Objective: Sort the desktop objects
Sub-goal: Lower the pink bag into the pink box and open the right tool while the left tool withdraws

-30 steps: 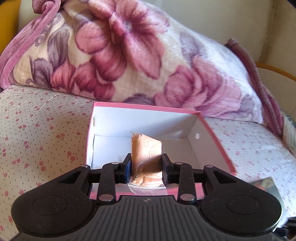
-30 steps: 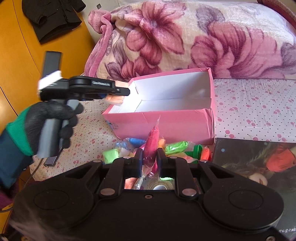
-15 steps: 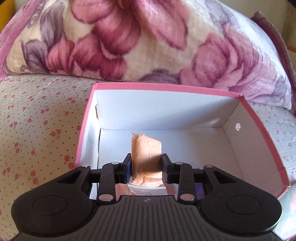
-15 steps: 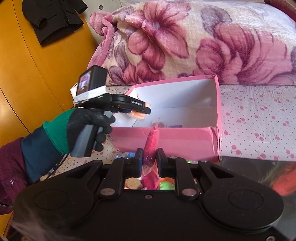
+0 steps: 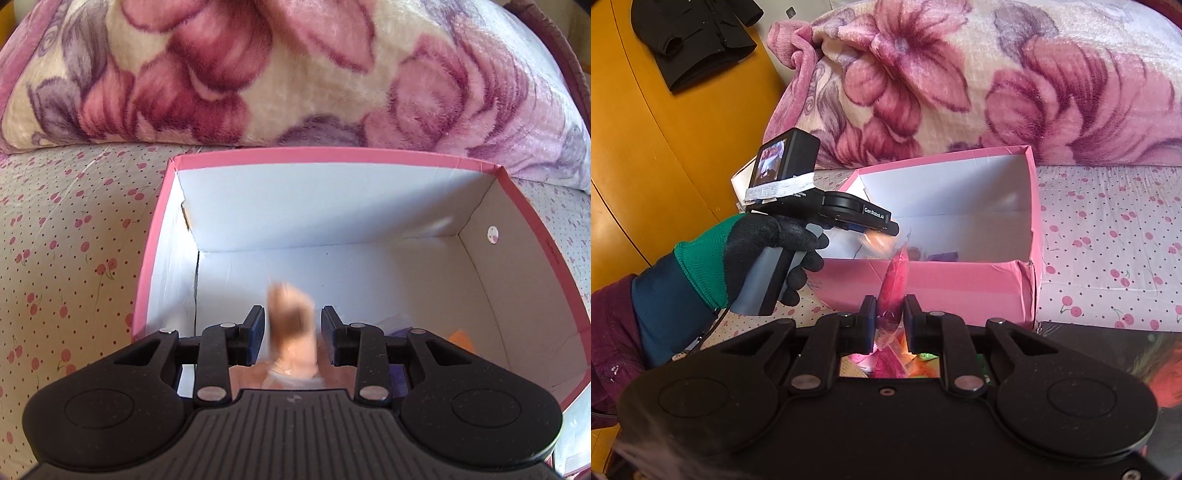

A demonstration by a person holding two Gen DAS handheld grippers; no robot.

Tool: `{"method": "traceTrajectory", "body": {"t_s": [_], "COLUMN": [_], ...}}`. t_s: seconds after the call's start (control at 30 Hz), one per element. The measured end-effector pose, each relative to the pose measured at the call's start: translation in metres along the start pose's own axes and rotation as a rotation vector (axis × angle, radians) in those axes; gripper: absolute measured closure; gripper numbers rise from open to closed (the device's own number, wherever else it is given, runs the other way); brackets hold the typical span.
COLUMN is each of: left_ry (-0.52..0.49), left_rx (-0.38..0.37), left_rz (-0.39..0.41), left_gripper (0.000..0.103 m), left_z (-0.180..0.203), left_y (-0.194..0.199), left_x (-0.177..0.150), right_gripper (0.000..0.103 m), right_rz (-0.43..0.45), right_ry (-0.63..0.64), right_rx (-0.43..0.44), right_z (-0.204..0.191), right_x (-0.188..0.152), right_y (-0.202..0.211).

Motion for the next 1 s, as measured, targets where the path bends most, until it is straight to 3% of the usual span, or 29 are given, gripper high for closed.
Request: {"method": "traceTrajectory", "body": {"t_s": [0.07, 0.3, 0.37, 0.63, 0.8, 1.0], "left_ry": [-0.003, -0.011, -0.013, -0.036, -0.008, 0.073], "left_rx": [0.001, 0.002, 0.003, -0.007, -0.036, -0.087], "left_rz": [0.0, 0.002, 0.007, 0.094, 0.15, 0.189], "left_gripper": [0.059, 0.057, 0.057, 0.057, 0.057, 0.057], "left_z": [0.0, 0.001, 0.01, 0.019, 0.019, 0.017], "left_y": [0.002, 0.008, 0.013, 0.061, 0.1, 0.142], "left_x": [-0.001, -0.005, 0.008, 0.008, -0.013, -0.064], "right_gripper": [0.088, 0.088, 0.088, 0.088, 0.088, 0.088], "right_rz": [0.0, 0.004, 0.008, 0.023, 0.031, 0.021], "right_ry": [-0.002, -0.016, -0.017, -0.007, 0.013, 0.013], "right_rx": [0.0, 0.0, 0.0, -0.013, -0.041, -0.054], "right_z": [0.0, 0.001, 0.001, 0.0, 0.002, 0.004], "right_x": [0.001, 0.005, 0.007, 0.026, 0.041, 0.058], "right_y": [0.0, 0.0, 0.001, 0.004, 0.004, -0.006]}}
Point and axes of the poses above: each gripper's, at about its wrist camera, not at the fingertips, and y roughly against the way its jaws point, z to its right, x to its top, the point moved 10 cm from there along -y, roughly the way its jaws point, and after that the axes turned 4 degrees about -x, right-handed, at the moved point
